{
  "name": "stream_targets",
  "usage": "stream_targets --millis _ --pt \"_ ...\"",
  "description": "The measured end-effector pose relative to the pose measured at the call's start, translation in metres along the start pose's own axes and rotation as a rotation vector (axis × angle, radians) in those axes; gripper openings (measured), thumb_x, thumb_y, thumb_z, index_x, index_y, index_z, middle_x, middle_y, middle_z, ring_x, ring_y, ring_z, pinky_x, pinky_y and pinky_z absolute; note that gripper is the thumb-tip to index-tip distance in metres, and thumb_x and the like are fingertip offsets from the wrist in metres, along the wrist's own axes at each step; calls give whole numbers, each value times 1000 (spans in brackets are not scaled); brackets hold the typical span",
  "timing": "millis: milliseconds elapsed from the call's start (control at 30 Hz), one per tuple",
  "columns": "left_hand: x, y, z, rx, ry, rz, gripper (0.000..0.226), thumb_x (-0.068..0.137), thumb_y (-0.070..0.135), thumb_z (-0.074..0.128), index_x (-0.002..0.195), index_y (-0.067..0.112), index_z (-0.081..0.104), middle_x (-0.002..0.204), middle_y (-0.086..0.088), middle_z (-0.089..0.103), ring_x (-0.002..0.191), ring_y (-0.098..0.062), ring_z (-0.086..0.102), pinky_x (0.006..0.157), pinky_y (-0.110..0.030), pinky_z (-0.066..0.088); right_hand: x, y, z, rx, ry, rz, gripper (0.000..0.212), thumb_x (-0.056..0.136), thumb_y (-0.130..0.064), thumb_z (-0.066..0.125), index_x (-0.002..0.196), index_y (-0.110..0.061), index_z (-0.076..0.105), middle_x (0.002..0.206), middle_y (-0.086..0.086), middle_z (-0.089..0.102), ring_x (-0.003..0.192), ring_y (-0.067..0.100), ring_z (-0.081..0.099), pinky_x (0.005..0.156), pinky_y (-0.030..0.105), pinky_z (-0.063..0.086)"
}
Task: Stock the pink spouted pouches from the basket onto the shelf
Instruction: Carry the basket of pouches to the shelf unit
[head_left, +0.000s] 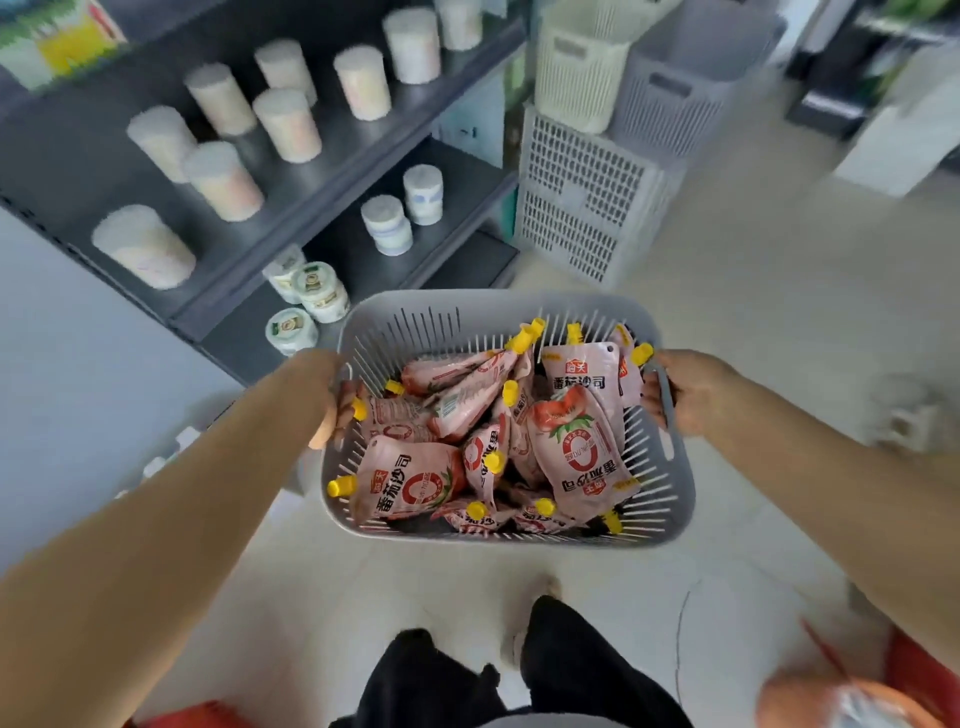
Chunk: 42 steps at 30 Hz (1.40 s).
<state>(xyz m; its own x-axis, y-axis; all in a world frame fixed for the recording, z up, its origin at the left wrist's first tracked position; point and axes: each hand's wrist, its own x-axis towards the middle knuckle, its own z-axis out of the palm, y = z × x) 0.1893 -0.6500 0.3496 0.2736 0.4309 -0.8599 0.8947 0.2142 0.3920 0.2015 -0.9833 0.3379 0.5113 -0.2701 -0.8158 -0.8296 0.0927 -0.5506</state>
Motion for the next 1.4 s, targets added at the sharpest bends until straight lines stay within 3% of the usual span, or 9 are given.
stream_targets --millis 233,367,533,767,900,1067,1200,1333,1400 --pt "-35 73 151 109 -90 115 42 92 28 43 52 14 47 39 -2 46 46 -17 37 52 -23 33 51 -57 -105 249 110 -45 32 87 -6 47 57 -15 42 30 -3 42 38 10 34 37 10 22" --pt "-41 119 230 234 -147 115 33 89 28 45 59 17 51 54 1 47 48 -16 39 48 -27 34 89 -82 -154 354 222 7 32 87 -7 43 57 -16 41 29 -2 41 36 11 38 44 14 25" --pt "-47 173 335 387 -242 151 28 89 29 44 66 16 52 25 -2 45 46 -15 41 49 -25 34 135 -118 -207 469 364 75 33 86 -9 40 54 -18 42 29 -4 41 40 13 43 51 18 31" --pt "-82 244 487 484 -302 245 36 93 31 43 62 13 46 20 -3 42 48 -13 40 50 -24 32 185 -169 -291 589 437 141 36 91 -13 42 56 -19 43 28 -5 42 48 12 41 48 18 28" --pt "-102 276 576 507 -352 316 31 92 24 42 63 12 44 25 -3 44 48 -14 34 51 -24 28 221 -204 -343 637 480 152 35 90 -11 41 56 -18 43 26 -5 41 42 11 40 49 17 26" --pt "-122 310 681 516 -316 307 31 90 23 45 61 11 46 59 -4 48 49 -16 37 57 -25 33 274 -261 -416 657 519 146 32 89 -5 40 59 -15 45 24 -4 41 26 10 37 47 16 25" --pt "-132 338 755 500 -331 275 33 92 26 47 61 14 45 59 -1 47 49 -13 37 52 -23 31 312 -314 -466 663 533 117 33 91 -6 41 59 -14 44 25 -4 43 22 8 40 44 12 30" --pt "-139 372 827 489 -339 245 27 90 26 46 65 17 47 56 0 44 47 -13 34 52 -24 32 351 -367 -513 726 550 125 29 91 -11 40 63 -17 44 35 -1 45 36 12 43 45 10 31" --pt "-137 394 866 487 -332 234 26 90 27 46 66 17 47 55 -1 43 46 -14 33 53 -24 32 376 -392 -535 748 558 133 28 91 -10 39 65 -17 44 30 -2 43 29 11 42 45 13 28"
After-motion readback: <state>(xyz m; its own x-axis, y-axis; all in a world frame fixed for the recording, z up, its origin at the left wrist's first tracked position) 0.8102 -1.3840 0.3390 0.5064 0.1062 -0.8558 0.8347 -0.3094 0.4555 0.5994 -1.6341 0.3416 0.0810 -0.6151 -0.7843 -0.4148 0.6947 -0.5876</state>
